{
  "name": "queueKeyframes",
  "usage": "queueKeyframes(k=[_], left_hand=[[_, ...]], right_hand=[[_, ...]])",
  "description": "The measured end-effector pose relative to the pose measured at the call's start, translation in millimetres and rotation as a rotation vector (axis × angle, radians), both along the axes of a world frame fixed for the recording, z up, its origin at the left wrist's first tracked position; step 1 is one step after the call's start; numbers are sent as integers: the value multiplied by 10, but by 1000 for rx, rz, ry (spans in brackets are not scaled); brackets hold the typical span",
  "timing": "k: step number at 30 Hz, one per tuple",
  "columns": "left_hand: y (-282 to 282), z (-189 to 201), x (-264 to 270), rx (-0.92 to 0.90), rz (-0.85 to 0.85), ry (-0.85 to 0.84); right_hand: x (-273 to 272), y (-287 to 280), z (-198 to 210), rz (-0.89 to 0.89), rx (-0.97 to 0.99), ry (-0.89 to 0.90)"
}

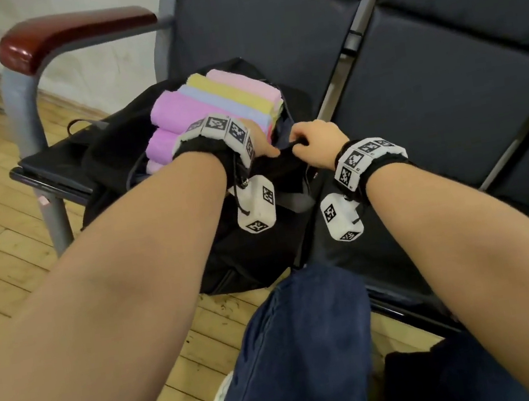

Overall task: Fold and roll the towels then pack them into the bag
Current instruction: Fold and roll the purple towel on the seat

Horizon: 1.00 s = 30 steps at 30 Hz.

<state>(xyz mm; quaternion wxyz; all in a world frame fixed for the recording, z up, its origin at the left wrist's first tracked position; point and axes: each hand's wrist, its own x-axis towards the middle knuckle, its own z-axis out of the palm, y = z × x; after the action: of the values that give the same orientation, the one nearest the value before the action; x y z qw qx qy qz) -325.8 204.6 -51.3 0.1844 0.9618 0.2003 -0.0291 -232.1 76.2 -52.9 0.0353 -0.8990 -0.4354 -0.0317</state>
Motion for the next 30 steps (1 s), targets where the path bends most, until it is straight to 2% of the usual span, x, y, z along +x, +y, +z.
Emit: queueKeyframes(k=[8, 10, 15, 20, 23, 30], left_hand=[[-171, 81, 68, -83, 160, -82], [-197, 18, 124, -157, 242, -112], [-259, -79, 302, -185, 379, -185], [-241, -77, 305, -268, 549, -334], [-254, -52, 309, -320, 601, -482], [-128, 73, 252, -402, 642, -580]], right_hand=[[53, 48, -36, 52, 194, 37], [119, 14, -66, 68, 182, 46], [316, 8, -127, 153, 155, 40], [517, 44, -143, 205, 180, 107], [619, 64, -151, 161, 156, 80], [662, 212, -76, 96, 184, -3]])
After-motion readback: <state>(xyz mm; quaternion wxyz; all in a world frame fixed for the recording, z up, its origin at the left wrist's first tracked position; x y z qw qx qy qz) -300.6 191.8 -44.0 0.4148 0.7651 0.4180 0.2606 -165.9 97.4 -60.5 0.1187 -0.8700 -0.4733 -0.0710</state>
